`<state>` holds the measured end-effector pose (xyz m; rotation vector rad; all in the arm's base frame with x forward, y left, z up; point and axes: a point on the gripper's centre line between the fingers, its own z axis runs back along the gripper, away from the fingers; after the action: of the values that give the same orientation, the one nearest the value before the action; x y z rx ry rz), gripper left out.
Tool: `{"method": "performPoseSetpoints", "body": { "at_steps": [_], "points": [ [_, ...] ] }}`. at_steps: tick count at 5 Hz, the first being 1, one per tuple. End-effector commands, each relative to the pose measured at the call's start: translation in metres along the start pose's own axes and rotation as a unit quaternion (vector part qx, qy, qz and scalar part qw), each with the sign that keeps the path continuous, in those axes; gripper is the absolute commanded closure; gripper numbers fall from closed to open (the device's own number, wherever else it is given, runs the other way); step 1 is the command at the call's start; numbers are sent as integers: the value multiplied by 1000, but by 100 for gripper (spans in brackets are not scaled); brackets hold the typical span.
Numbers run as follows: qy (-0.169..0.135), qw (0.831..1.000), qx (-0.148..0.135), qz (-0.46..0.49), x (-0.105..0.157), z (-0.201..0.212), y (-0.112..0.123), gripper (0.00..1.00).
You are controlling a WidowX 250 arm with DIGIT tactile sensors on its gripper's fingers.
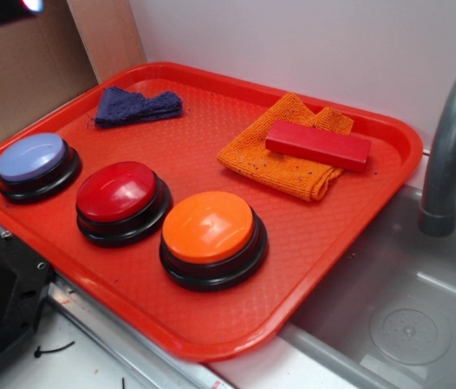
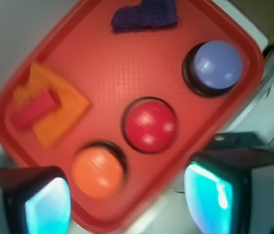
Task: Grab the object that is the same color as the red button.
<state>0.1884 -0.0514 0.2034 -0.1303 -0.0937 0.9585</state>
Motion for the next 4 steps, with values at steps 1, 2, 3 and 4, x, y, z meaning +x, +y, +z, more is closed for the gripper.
{"method": "performPoseSetpoints", "body": {
  "at_steps": [1, 2, 3, 4],
  "points": [
    [-65, 970, -39, 233, 23, -39, -49, 0],
    [-82, 934, -20, 346, 41, -68, -68, 0],
    [-95, 923, -1, 374, 49, -97, -84, 0],
    [-94, 918, 19, 385, 53, -122, -94, 0]
  ]
}}
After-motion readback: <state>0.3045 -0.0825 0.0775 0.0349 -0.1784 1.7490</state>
